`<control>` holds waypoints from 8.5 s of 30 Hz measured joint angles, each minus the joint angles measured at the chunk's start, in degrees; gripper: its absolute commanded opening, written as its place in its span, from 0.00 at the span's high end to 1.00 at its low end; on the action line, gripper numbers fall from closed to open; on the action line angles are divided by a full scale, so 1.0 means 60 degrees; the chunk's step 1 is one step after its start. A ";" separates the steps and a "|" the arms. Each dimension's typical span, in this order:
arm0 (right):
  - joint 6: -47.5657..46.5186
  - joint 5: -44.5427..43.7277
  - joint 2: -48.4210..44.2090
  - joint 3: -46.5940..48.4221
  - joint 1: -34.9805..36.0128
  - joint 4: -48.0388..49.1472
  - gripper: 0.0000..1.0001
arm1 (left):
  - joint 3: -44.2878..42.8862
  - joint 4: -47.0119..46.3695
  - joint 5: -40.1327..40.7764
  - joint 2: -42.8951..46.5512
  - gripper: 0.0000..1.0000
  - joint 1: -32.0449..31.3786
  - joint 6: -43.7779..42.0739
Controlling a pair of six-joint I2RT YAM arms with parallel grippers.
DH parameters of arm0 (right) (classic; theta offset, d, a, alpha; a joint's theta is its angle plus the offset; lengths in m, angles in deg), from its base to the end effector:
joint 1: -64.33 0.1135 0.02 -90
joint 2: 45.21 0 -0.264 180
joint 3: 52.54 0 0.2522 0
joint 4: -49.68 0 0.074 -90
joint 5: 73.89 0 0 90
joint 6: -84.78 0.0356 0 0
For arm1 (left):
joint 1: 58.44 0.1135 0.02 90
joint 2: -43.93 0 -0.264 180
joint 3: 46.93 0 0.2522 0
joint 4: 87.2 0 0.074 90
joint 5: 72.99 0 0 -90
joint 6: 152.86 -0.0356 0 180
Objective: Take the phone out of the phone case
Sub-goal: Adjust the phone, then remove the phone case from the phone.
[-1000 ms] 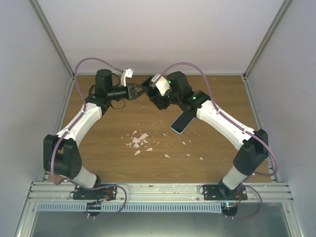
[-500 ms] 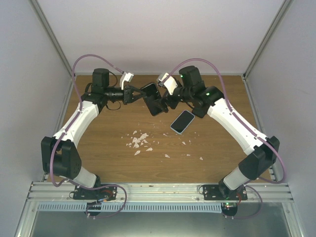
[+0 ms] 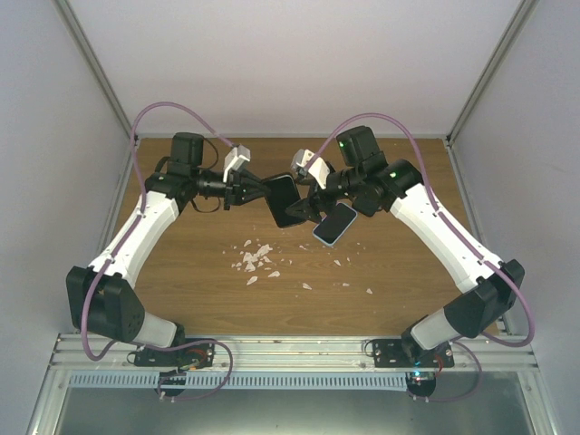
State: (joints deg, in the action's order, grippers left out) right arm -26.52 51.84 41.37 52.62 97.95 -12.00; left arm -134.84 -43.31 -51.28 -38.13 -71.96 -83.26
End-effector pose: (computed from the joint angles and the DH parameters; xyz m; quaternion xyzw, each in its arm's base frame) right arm 0.2537 0.1936 0.3871 -0.5110 0.7185 0.3205 0.3464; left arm 0.2869 -0.1030 0.3470 0.4522 0.6399 -0.4819 0.3922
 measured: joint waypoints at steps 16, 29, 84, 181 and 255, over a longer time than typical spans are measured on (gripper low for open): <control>-0.0273 0.0889 0.0142 -0.0117 -0.0047 -0.0867 0.99 | -0.0007 0.1319 0.0845 0.0007 0.73 -0.1126 -0.1905; 0.0437 0.2718 0.0630 0.0827 -0.2393 -0.0896 1.00 | -0.0033 0.0954 0.0718 0.0036 0.23 -0.0831 -0.1173; 0.4350 0.7807 0.0546 -0.0419 -0.4178 0.2503 1.00 | 0.0164 -0.1188 0.1982 -0.0361 0.55 -0.1625 0.2503; 0.4925 0.8422 -0.0222 -0.0831 -0.3854 0.2495 0.99 | 0.1665 -0.4714 -0.0965 0.0004 0.51 -0.1577 0.4881; 0.4240 0.6426 0.1912 0.0801 -0.4226 0.2291 0.27 | 0.2747 -0.8626 -0.0095 -0.0998 1.00 -0.1137 1.1602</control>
State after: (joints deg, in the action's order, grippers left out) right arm -1.08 90.39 52.85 57.43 72.60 1.75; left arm -118.36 -95.07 -51.85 -44.12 -78.78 -13.65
